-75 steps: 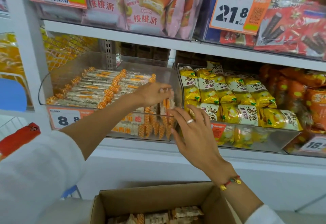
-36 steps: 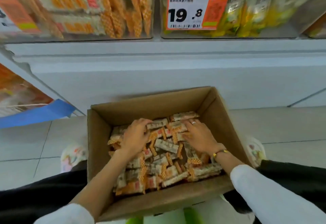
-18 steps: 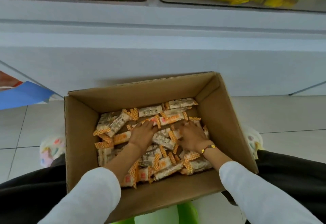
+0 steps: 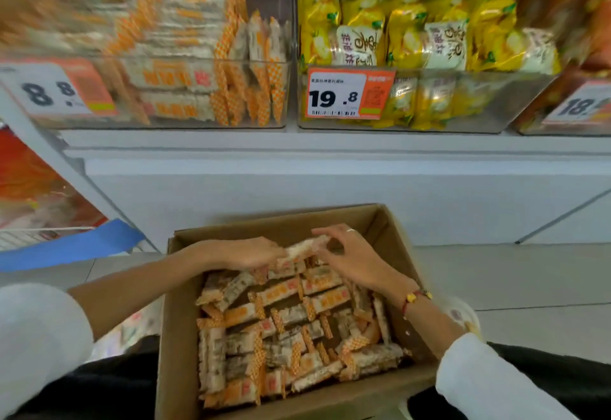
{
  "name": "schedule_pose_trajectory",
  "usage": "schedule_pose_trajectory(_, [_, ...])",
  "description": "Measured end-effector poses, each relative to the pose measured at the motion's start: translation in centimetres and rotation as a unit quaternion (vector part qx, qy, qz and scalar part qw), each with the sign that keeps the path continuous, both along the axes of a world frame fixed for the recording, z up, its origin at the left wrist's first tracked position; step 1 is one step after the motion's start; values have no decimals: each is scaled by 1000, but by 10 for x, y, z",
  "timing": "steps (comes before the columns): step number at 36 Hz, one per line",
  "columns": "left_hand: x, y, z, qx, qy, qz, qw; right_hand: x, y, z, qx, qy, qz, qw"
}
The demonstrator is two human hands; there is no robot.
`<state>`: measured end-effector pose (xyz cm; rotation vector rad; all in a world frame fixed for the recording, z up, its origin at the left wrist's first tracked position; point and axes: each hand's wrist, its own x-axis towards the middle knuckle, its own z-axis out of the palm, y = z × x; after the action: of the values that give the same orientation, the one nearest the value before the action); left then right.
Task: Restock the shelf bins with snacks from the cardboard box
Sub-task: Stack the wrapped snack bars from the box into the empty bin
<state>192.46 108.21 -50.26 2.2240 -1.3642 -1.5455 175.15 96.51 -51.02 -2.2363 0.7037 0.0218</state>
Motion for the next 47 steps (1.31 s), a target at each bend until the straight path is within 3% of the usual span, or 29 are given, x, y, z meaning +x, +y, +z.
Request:
schedule_pose_trajectory(3, [5,7,55,-46,-29,-2,999,5,4,45,-16,-35,29,999])
schedule_pose_trajectory(6, [15,15,99,-137,-119,-14,983,11,11,83,-10,-89,30,996])
schedule_pose_trajectory(10, [29,18,155,-253,-49,85,962,17,17,128,3,-179,19,984])
schedule_pose_trajectory(16, [52,19,192,-448,-167,169,862,28,11,181,-72,-299,-17,951])
schedule_pose_trajectory(18, [62,16,193,-508,-239,196,804,35,7,193,-101,-337,-49,935])
schedule_pose_trajectory(21, [82,5,186,-497,-389,156,760,47,-1,206,-132,-363,-105,916])
schedule_pose_trajectory(24, [92,-9,179,-429,-477,107,760,62,-6,217,-193,-355,-139,904])
schedule_pose_trajectory(31, [100,-28,183,-380,-475,92,789,108,-3,232,-240,-316,-149,906])
schedule_pose_trajectory(35, [102,-29,195,-332,-535,72,774,120,-3,238,-258,-315,-149,901])
schedule_pose_trajectory(42, [111,-36,189,-352,-422,60,833,126,-7,232,-268,-307,-157,899])
schedule_pose_trajectory(47, [116,-32,186,-350,-392,60,849,157,0,227,-267,-303,-158,901])
